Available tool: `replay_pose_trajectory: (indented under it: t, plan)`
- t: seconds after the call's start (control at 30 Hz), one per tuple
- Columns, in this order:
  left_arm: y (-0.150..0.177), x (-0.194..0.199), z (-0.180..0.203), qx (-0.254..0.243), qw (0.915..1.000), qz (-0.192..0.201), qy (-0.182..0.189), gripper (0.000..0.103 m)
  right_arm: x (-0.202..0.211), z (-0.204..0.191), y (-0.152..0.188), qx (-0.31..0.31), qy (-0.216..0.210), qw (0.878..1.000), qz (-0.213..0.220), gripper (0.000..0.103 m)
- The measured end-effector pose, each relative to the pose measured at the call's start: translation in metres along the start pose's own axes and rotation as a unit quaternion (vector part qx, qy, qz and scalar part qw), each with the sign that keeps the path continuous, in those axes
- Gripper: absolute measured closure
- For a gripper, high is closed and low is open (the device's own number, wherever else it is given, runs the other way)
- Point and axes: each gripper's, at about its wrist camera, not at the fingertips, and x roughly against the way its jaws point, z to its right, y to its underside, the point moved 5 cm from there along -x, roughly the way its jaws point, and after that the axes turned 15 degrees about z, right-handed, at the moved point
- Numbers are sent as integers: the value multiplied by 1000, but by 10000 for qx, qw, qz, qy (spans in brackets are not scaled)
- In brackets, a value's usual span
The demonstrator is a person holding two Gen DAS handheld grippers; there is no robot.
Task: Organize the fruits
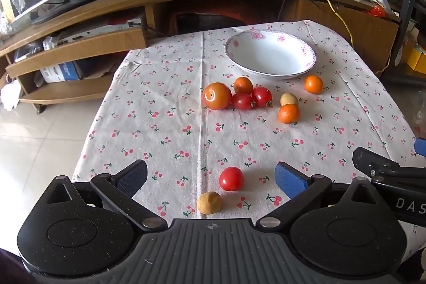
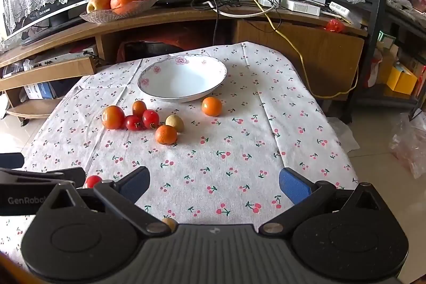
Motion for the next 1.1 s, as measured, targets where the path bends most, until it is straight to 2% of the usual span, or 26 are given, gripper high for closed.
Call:
replay_pose_trajectory:
  t: [1.1]
  plan:
    - [-2,3,0,-55,9999,50,-68,1,1,-1,-1,-122,-97,9999,-9,0]
